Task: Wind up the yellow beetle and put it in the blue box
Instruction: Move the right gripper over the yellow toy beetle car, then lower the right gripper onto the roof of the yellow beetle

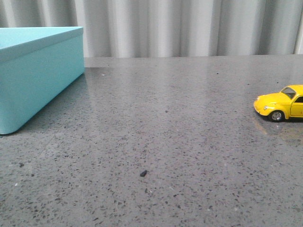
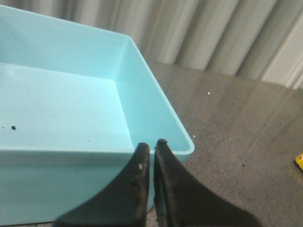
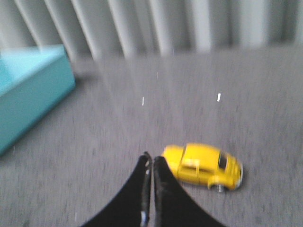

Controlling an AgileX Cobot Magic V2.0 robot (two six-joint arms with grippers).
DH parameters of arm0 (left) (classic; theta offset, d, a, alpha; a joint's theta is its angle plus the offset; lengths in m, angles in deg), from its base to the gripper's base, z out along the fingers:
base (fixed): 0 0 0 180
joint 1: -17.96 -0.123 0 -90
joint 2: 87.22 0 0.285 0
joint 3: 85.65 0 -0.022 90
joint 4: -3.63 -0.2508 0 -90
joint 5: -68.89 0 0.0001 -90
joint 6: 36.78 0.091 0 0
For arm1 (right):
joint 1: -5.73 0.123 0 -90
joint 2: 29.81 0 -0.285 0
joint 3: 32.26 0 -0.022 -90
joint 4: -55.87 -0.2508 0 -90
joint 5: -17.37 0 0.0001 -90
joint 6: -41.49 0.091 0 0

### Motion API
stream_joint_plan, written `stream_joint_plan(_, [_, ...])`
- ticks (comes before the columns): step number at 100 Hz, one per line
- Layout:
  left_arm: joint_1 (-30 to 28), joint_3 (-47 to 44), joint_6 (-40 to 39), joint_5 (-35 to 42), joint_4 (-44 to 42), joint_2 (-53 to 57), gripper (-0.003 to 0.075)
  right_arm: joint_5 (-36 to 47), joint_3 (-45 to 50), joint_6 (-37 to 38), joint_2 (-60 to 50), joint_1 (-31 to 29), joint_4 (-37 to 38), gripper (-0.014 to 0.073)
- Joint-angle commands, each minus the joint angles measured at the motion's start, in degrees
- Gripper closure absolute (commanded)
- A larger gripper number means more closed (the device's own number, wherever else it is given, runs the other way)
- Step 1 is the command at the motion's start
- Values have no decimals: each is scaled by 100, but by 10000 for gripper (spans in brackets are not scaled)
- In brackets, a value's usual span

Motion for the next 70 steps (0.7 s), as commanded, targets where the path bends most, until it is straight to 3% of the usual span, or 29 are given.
stream_joint_plan(1, [22, 660, 211, 2, -22, -624, 741, -834, -908, -70, 949, -24, 171, 634])
stream_joint_plan(36, [797, 1142, 211, -72, -10, -1031, 741, -2432, -2968, 239, 3827, -24, 209, 634])
stream_joint_plan(70, [1452, 1142, 211, -72, 0, -1031, 741, -2583, -3490, 556, 5501, -4, 1107, 634])
